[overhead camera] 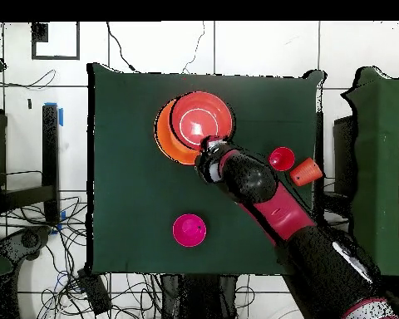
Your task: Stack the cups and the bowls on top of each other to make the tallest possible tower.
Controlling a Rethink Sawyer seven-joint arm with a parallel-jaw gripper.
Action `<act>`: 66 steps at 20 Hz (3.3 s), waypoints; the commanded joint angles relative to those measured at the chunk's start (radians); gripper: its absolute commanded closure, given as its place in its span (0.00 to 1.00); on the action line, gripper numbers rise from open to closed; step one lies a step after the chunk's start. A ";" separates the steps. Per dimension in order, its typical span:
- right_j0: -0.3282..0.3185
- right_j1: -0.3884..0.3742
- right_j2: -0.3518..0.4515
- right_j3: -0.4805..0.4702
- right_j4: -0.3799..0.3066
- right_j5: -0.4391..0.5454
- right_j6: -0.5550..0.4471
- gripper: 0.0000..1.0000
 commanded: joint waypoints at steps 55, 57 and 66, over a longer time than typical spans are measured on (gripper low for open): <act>0.002 -0.162 -0.048 0.085 -0.079 0.022 0.118 0.00; -0.007 -0.164 -0.055 0.081 -0.083 0.030 0.108 0.00; -0.054 -0.125 0.041 0.084 -0.069 0.006 0.115 0.00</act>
